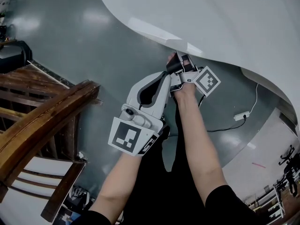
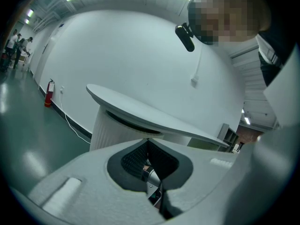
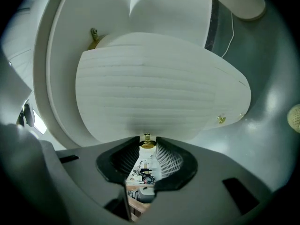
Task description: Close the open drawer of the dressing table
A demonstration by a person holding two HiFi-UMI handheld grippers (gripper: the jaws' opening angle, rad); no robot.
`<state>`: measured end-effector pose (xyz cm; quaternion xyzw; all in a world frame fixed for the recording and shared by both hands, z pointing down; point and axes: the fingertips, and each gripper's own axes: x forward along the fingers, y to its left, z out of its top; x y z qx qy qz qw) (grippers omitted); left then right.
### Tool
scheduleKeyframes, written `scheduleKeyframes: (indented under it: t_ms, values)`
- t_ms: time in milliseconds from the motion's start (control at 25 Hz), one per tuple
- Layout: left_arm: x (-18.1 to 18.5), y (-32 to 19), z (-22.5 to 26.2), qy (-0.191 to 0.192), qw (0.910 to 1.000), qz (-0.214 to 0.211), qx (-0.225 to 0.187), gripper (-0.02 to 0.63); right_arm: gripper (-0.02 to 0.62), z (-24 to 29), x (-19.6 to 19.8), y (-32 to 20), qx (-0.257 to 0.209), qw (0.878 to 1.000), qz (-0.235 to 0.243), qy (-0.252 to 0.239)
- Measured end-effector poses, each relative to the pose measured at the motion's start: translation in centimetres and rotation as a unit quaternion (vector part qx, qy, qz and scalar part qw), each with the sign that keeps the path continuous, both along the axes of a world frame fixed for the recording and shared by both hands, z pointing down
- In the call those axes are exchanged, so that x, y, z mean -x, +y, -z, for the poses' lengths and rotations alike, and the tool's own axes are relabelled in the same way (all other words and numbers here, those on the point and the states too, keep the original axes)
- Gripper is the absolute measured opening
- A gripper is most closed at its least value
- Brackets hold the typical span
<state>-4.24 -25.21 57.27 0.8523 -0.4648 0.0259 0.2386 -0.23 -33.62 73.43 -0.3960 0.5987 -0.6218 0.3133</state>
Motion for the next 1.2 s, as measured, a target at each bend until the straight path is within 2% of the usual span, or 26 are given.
scheduleKeyframes:
  t_ms: [480,760,960,1120,1200]
  values:
    - [0.0,-1.3,-0.4,0.002,1.0000,0.001,0.001,0.009,0.118,0.2,-0.6,-3.0,-0.011,1.000,-0.016,-0.016]
    - [0.2,-1.2,-0.1,0.004,1.0000,0.000,0.001,0.009,0.116,-1.7,-1.5,-2.6,0.005,1.000,-0.002,0.028]
    - [0.3,-0.7,-0.1,0.005,1.0000,0.002,0.006,0.009,0.132,0.5,-0.9,-2.7,-0.026,0.999,-0.007,-0.037]
    - [0.5,0.3,0.3,0.000,0.9999,-0.001,0.012,0.009,0.125,1.0,-0.9,-0.5,-0.021,0.999,0.007,-0.025]
    - [0.6,1.0,0.8,-0.003,0.9999,-0.003,0.013,0.009,0.095,1.4,-0.8,0.9,-0.017,1.000,0.015,-0.013]
